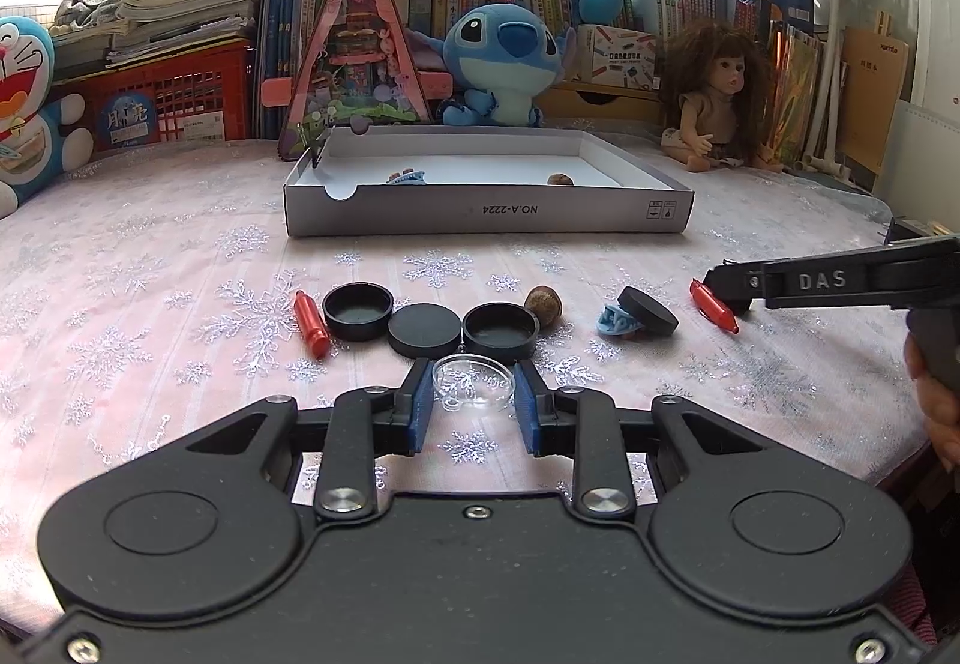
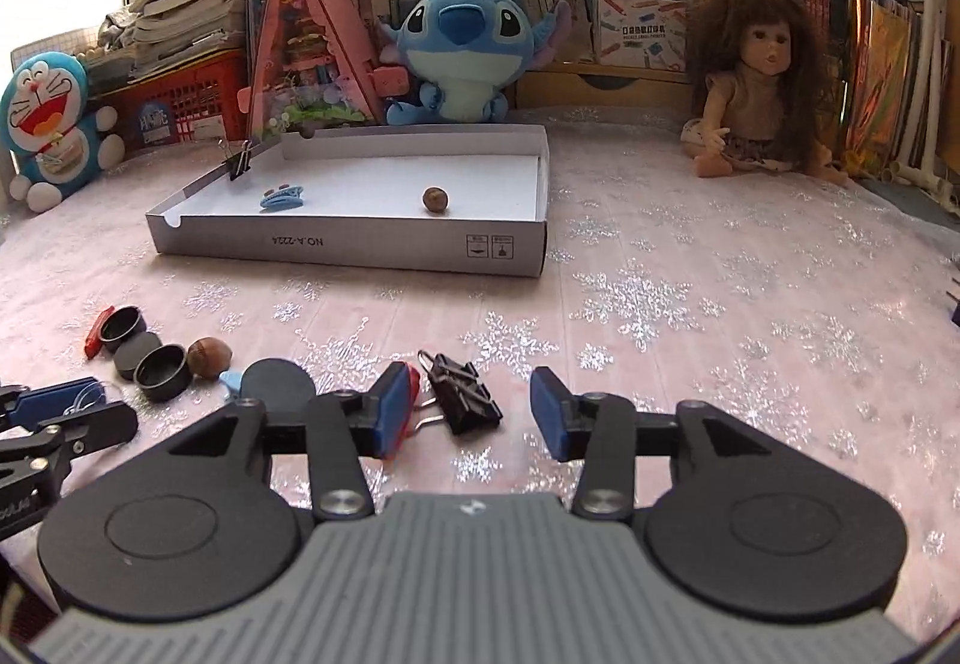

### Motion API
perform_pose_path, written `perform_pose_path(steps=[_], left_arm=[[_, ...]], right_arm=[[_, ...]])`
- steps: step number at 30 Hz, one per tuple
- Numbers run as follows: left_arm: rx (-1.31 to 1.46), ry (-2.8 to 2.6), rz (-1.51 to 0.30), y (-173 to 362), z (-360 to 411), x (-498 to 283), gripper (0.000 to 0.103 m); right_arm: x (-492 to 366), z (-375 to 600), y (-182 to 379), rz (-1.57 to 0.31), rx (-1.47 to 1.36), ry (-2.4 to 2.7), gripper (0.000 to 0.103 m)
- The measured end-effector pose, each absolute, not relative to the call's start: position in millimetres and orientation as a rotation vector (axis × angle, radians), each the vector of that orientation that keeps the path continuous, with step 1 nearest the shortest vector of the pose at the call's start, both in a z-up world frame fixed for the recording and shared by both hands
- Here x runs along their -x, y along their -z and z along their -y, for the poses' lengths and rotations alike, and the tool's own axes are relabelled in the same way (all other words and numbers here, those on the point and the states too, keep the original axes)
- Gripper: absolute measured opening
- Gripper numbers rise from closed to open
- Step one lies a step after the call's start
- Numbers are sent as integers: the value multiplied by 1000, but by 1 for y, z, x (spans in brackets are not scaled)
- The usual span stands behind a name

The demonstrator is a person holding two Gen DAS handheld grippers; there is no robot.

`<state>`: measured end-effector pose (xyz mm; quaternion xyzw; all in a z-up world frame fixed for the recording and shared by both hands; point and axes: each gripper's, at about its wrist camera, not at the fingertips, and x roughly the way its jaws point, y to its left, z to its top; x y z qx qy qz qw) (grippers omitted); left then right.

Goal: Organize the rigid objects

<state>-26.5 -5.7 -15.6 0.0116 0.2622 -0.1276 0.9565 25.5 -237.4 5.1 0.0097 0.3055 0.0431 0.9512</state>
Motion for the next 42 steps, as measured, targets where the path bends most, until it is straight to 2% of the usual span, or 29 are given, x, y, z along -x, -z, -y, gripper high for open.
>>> perform_pose_path(steps=[1, 2, 3, 4, 12, 15, 19, 20, 31, 35, 38, 42], left_arm=[[-23, 260, -532, 16, 6, 27, 27], [-23, 259, -532, 16, 5, 26, 27], [-23, 259, -533, 15, 5, 26, 27], [-21, 260, -533, 15, 5, 26, 27], [-19, 260, -531, 16, 6, 26, 27], [-18, 260, -530, 16, 6, 26, 27], [-17, 259, -531, 17, 6, 26, 27], [-17, 259, -531, 17, 6, 27, 27], [-15, 259, -531, 16, 6, 26, 27], [-13, 261, -526, 17, 7, 27, 27], [-20, 258, -518, 17, 7, 29, 28], [-36, 244, -499, 17, 10, 34, 36]], right_arm=[[-31, 235, -4, -618, -17, -90, 61], [-36, 233, -3, -622, -19, -100, 56], [-40, 232, -3, -631, -24, -121, 43], [-43, 230, -2, -642, -21, -132, 22], [-17, 233, -8, -590, 37, -307, 17], [-7, 239, -10, -581, 44, -350, 20], [2, 244, -9, -596, 67, -336, 31], [4, 246, -9, -595, 62, -333, 40], [7, 263, -6, -614, 58, -182, 52], [13, 265, -13, -600, -76, -217, 66], [13, 255, -14, -603, -111, -213, 67], [14, 236, -8, -601, -80, -166, 68]])
